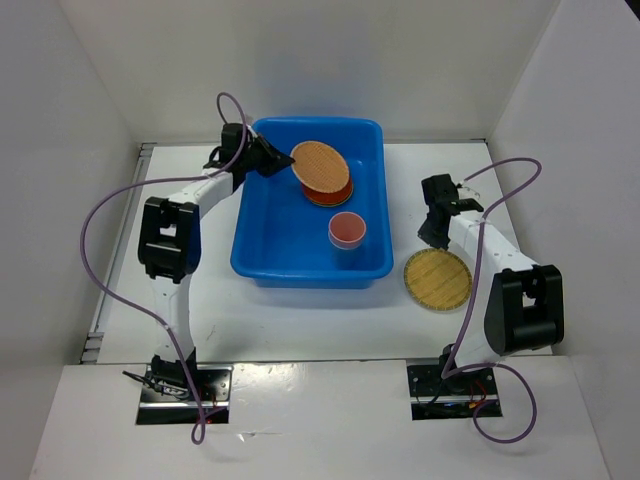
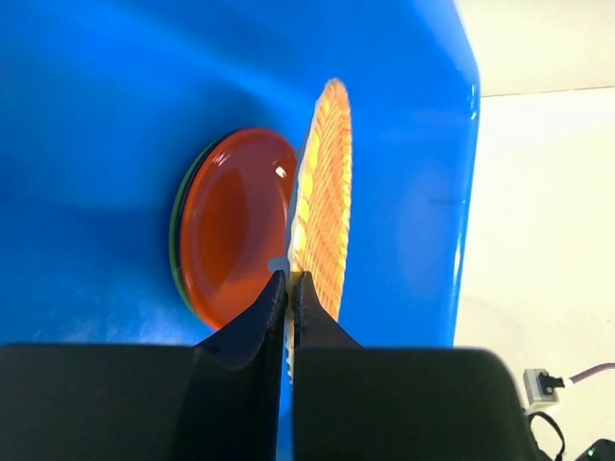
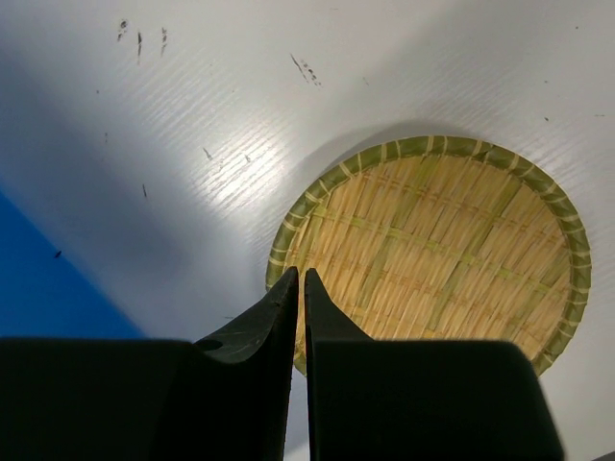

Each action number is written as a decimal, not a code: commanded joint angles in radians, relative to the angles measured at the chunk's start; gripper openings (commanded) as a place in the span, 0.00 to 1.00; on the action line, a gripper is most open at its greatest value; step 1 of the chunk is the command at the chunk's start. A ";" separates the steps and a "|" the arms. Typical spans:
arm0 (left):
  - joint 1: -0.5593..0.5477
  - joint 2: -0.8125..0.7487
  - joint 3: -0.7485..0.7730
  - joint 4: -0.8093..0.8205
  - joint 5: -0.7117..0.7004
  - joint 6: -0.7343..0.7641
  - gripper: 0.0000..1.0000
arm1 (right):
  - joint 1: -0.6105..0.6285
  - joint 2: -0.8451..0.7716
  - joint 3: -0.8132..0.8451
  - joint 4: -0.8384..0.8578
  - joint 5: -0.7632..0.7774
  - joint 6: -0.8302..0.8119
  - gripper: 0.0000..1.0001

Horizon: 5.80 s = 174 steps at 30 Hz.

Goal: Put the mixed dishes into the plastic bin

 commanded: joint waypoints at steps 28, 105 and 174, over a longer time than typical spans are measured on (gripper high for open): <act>-0.103 0.136 0.412 -0.471 -0.187 0.357 0.67 | -0.068 0.116 -0.063 -0.040 -0.041 0.027 0.00; 0.131 -0.706 -0.163 -0.376 -0.084 0.475 1.00 | -0.164 -0.678 -0.599 0.609 -0.069 0.541 0.93; 0.225 -0.832 -0.203 -0.345 0.037 0.455 1.00 | -0.221 -0.492 -0.428 0.765 -0.116 0.314 0.00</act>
